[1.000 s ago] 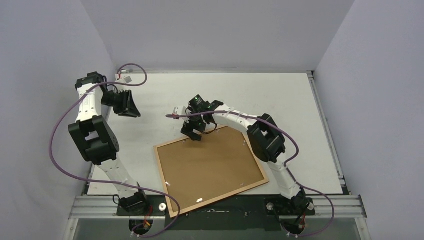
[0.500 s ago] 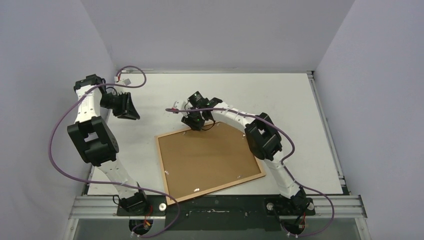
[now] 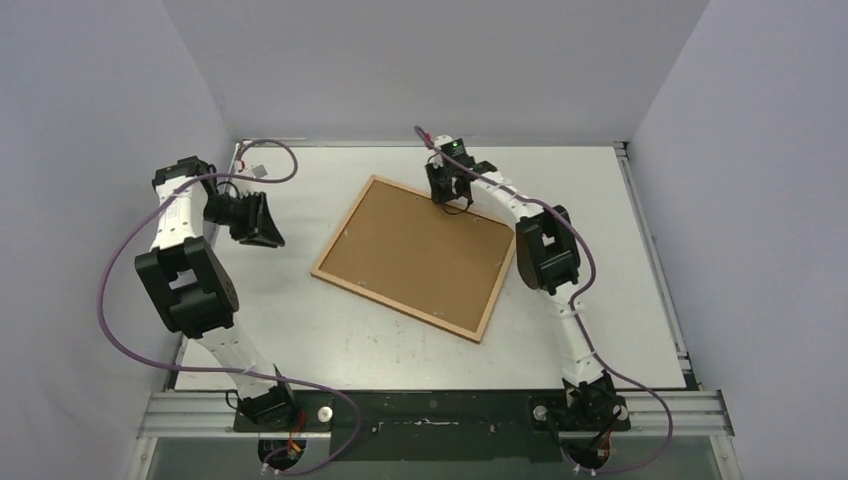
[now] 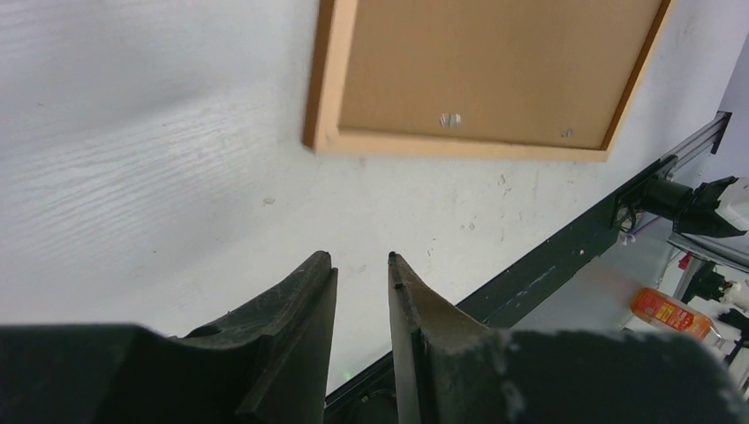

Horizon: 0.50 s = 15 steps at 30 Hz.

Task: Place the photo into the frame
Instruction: Adjust the photo frame at the center of the board.

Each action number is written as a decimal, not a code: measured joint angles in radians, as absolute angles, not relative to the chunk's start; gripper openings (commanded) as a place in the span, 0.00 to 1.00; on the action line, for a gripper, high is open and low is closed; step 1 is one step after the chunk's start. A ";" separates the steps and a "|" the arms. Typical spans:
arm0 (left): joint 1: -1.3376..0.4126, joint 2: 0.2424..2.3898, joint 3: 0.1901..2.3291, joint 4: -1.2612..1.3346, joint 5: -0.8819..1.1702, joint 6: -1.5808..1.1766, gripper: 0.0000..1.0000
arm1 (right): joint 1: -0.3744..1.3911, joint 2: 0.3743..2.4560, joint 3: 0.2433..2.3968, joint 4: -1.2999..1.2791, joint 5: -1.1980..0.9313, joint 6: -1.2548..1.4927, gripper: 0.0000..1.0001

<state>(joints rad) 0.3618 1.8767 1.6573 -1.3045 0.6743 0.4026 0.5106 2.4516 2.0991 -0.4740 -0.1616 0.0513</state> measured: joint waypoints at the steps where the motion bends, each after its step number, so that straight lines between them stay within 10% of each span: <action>1: 0.358 1.869 1.641 -1.303 0.675 0.405 0.27 | 0.484 2.450 2.091 -0.466 -0.147 0.098 0.23; 15: 0.168 1.796 1.328 -1.178 0.652 0.368 0.25 | 0.383 2.003 1.301 -0.146 -0.124 0.530 0.47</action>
